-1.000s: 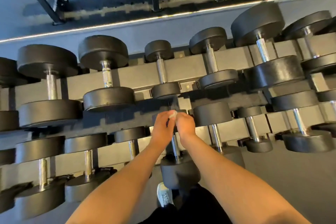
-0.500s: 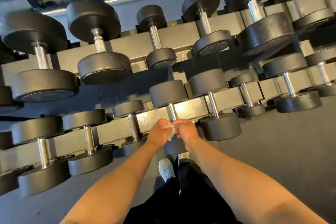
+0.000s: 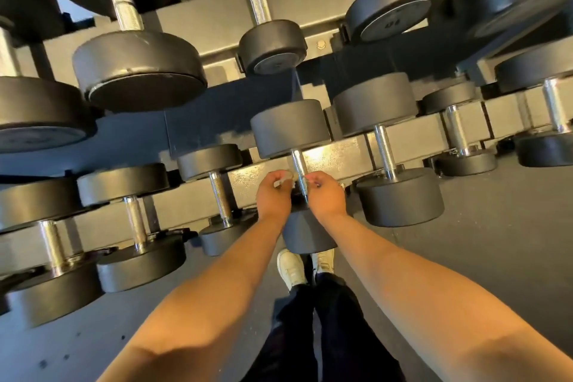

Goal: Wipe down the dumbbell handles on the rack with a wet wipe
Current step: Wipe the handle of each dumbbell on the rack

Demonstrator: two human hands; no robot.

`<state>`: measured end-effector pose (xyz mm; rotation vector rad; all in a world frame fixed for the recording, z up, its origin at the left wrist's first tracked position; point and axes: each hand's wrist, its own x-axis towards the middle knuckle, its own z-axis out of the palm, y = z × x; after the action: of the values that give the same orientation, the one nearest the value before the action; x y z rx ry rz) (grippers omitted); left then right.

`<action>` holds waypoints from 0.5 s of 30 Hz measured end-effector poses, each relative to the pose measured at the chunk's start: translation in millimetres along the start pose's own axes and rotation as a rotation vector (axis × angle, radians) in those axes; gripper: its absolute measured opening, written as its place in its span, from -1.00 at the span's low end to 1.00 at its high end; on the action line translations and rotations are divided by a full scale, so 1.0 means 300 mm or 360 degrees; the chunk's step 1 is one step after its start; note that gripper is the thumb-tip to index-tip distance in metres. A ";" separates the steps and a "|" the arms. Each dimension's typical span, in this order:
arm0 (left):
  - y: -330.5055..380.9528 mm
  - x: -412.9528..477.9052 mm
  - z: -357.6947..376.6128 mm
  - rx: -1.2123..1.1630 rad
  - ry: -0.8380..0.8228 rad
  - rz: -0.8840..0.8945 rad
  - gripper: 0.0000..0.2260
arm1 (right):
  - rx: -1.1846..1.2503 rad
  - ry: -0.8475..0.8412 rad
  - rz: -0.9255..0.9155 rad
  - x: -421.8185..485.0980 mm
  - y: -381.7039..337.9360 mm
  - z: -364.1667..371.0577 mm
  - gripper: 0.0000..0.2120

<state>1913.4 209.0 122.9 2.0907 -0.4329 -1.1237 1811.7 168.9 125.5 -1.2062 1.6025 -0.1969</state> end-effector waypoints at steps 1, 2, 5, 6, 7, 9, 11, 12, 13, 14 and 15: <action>-0.002 0.027 0.018 -0.0013 0.0035 -0.0005 -0.89 | -0.0036 0.0001 -0.0018 0.022 0.004 0.007 -0.73; -0.006 0.059 0.037 -0.0028 0.0061 -0.0016 -0.88 | -0.0074 0.0000 -0.0041 0.044 0.005 0.014 -0.74; -0.004 0.128 0.089 -0.0096 0.0058 0.0001 -0.86 | -0.0240 0.0001 -0.0083 0.105 0.012 0.046 -0.74; -0.001 0.146 0.104 -0.0093 0.0035 0.0069 -0.85 | -0.0299 -0.0005 -0.0086 0.123 0.020 0.055 -0.74; -0.002 0.163 0.121 -0.0060 -0.0007 0.0155 -0.81 | -0.0354 -0.0008 -0.0090 0.135 0.034 0.063 -0.74; -0.012 0.194 0.158 0.0058 -0.0091 0.0316 -0.77 | -0.0498 0.0015 -0.0133 0.142 0.071 0.069 -0.74; -0.027 0.210 0.192 0.0122 -0.0079 0.0399 -0.74 | -0.0692 0.0068 -0.0261 0.136 0.111 0.072 -0.76; -0.034 0.213 0.205 0.0120 -0.0042 0.0407 -0.77 | -0.0772 0.0088 -0.0326 0.133 0.124 0.074 -0.79; -0.041 0.219 0.211 0.0114 -0.0013 0.0396 -0.81 | -0.0800 0.0105 -0.0362 0.133 0.129 0.075 -0.80; -0.044 0.219 0.209 0.0133 0.0014 0.0355 -0.81 | -0.0787 0.0107 -0.0367 0.135 0.128 0.075 -0.81; -0.054 0.225 0.204 0.0169 0.0040 0.0310 -0.79 | -0.0753 0.0096 -0.0360 0.138 0.126 0.073 -0.81</action>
<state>1900.4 154.5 49.4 2.0989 -0.6813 -0.9787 1810.3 164.4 65.6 -1.7622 1.6123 0.0066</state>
